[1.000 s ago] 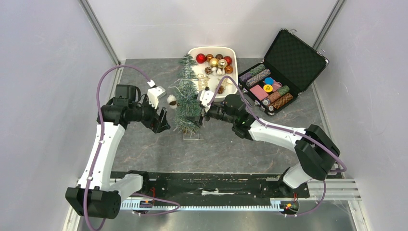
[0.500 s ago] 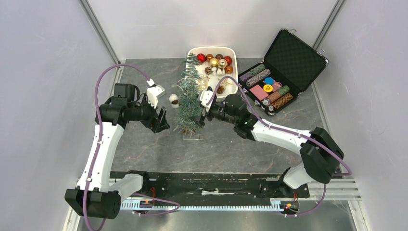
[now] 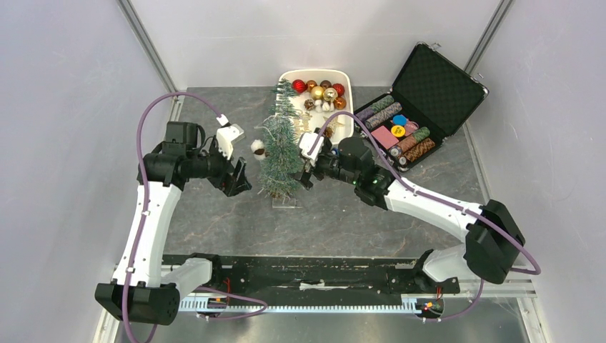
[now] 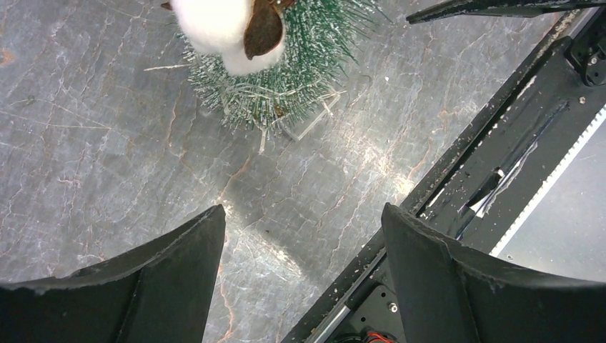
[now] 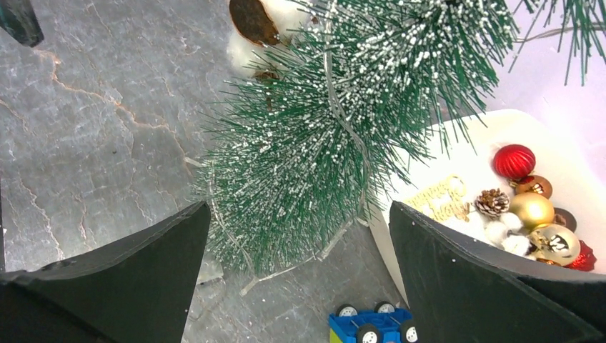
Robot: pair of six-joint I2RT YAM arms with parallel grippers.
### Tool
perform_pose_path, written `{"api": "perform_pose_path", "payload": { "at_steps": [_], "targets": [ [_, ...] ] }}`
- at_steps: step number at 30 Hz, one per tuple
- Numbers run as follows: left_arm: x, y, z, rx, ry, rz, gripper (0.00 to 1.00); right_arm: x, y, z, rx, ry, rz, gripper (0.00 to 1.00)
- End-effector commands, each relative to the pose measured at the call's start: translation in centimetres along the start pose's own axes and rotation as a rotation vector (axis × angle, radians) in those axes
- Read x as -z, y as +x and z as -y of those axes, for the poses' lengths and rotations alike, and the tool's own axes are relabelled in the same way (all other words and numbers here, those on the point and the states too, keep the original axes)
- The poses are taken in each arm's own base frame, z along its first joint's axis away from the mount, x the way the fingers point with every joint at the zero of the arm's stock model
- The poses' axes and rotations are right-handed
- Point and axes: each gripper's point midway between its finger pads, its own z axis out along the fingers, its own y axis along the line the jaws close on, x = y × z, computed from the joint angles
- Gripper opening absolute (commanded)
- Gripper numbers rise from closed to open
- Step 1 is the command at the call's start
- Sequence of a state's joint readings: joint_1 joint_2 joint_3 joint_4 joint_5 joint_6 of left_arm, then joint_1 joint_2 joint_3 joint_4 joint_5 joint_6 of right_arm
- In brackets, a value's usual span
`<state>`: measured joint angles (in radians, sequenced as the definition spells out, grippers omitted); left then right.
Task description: Decorate the small christmas tree
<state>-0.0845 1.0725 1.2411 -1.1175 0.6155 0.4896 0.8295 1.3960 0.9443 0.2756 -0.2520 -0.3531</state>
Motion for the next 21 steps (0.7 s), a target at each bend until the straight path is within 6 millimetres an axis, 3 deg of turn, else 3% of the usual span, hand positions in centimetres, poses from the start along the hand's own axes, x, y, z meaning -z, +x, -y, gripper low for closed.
{"api": "perform_pose_path", "payload": {
  "at_steps": [1, 8, 12, 18, 21],
  "targets": [
    [0.8, -1.6, 0.5, -0.061, 0.019, 0.057, 0.86, 0.9, -1.9, 0.9, 0.043, 0.017, -0.021, 0.98],
    [1.0, -1.9, 0.4, -0.061, 0.008, 0.063, 0.86, 0.8, -1.5, 2.0, 0.043, 0.056, -0.089, 0.98],
    [1.3, -1.8, 0.2, -0.069, -0.007, 0.053, 0.87, 3.5, -1.4, 3.6, 0.064, 0.154, -0.137, 0.98],
    [0.9, -2.0, -0.2, -0.055, -0.011, 0.052, 0.87, 7.5, -1.1, 4.4, 0.056, 0.175, -0.193, 0.98],
    [0.8, -2.1, -0.5, -0.051, -0.019, 0.052, 0.87, 9.1, -1.1, 6.7, 0.019, 0.268, -0.201, 0.98]
  ]
}}
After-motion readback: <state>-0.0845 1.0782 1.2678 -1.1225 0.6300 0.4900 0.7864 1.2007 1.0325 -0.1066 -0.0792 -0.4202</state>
